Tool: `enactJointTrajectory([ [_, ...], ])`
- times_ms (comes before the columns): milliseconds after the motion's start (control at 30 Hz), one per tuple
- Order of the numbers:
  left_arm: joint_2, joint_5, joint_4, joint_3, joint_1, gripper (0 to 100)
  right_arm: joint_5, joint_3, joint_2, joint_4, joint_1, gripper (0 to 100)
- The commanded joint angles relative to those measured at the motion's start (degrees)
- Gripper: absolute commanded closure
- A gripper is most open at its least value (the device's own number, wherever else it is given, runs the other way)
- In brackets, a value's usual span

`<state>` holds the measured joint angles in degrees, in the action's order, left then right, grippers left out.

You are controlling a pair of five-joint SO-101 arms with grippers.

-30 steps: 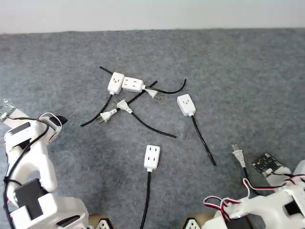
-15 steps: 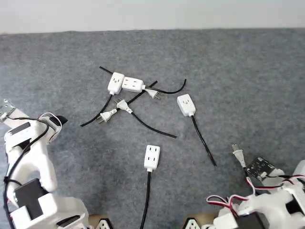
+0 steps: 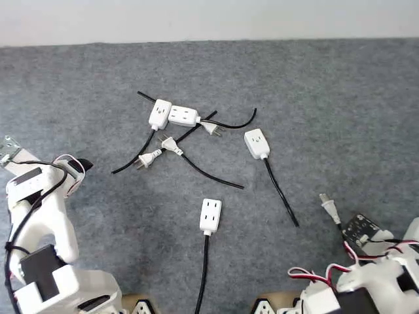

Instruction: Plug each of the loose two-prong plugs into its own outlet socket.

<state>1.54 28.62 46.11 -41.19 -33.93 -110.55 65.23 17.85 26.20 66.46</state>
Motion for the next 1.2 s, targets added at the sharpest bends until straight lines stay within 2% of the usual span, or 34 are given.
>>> enactJointTrajectory([
  [0,0.18,0.18,-0.09,2.68,0.35,63,1.23,-1.49,7.96,8.13,0.13,98.9],
  [267,0.18,0.18,-0.09,2.68,0.35,63,1.49,-9.49,32.31,43.82,-0.31,98.9],
  [367,0.18,0.18,-0.09,2.68,0.26,63,5.98,-13.89,39.16,55.52,0.13,98.9],
  [433,0.18,0.18,-0.09,2.68,0.26,63,9.49,-17.58,42.24,62.29,0.84,99.0],
  [567,0.18,0.18,-0.09,2.68,0.26,63,10.29,-29.27,43.47,76.44,4.26,99.0],
  [667,0.18,0.18,-0.09,2.68,0.26,63,18.55,-35.52,42.07,76.44,4.09,99.0],
  [800,0.18,0.18,-0.09,2.68,0.18,63,26.64,-41.67,35.82,76.18,-1.8,99.0],
  [967,0.18,0.18,0.18,2.68,0.09,63,36.13,-48.44,20.97,72.04,-8.92,99.0],
  [1167,0.18,0.18,0.18,2.68,0.09,63,38.51,-55.38,-0.84,63.96,-11.82,99.0],
])
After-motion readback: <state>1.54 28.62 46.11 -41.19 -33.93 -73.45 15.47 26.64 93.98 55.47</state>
